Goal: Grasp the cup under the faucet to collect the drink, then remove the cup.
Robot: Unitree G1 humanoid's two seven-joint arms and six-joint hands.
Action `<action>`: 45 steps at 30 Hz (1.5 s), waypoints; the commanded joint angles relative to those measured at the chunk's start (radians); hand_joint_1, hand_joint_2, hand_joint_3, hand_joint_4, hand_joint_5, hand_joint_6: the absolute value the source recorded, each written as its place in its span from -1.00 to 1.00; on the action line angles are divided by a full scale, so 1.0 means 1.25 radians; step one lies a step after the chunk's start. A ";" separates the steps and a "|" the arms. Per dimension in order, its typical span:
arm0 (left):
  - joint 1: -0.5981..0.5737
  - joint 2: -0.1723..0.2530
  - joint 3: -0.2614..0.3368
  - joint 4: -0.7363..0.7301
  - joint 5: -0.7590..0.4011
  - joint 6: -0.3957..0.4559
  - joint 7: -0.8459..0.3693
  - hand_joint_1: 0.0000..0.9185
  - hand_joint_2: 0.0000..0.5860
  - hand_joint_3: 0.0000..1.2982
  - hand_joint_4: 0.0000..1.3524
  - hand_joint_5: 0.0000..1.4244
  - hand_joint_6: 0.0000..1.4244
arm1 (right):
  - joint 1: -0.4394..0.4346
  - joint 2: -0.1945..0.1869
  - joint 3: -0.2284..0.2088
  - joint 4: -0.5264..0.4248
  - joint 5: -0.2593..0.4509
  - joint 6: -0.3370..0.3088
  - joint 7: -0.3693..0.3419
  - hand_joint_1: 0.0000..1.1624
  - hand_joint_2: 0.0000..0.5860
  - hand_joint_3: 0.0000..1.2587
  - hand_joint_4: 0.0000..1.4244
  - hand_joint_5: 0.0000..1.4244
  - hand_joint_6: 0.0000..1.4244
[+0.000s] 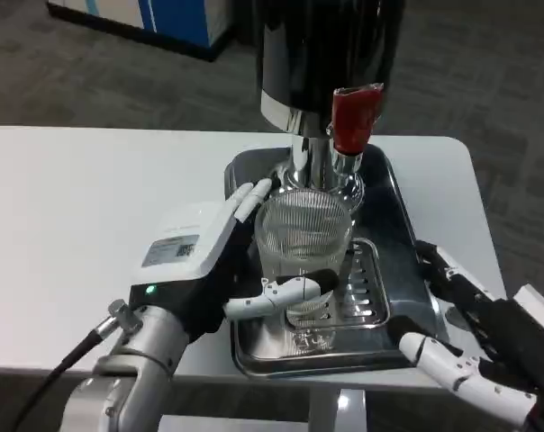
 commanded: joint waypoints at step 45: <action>0.111 -0.001 0.077 -0.200 -0.013 0.052 -0.032 -0.82 -0.73 -1.00 -1.00 -1.00 -1.00 | -0.021 -0.011 0.012 0.018 0.015 0.013 -0.023 -0.27 0.27 -1.00 -0.94 -0.95 -0.95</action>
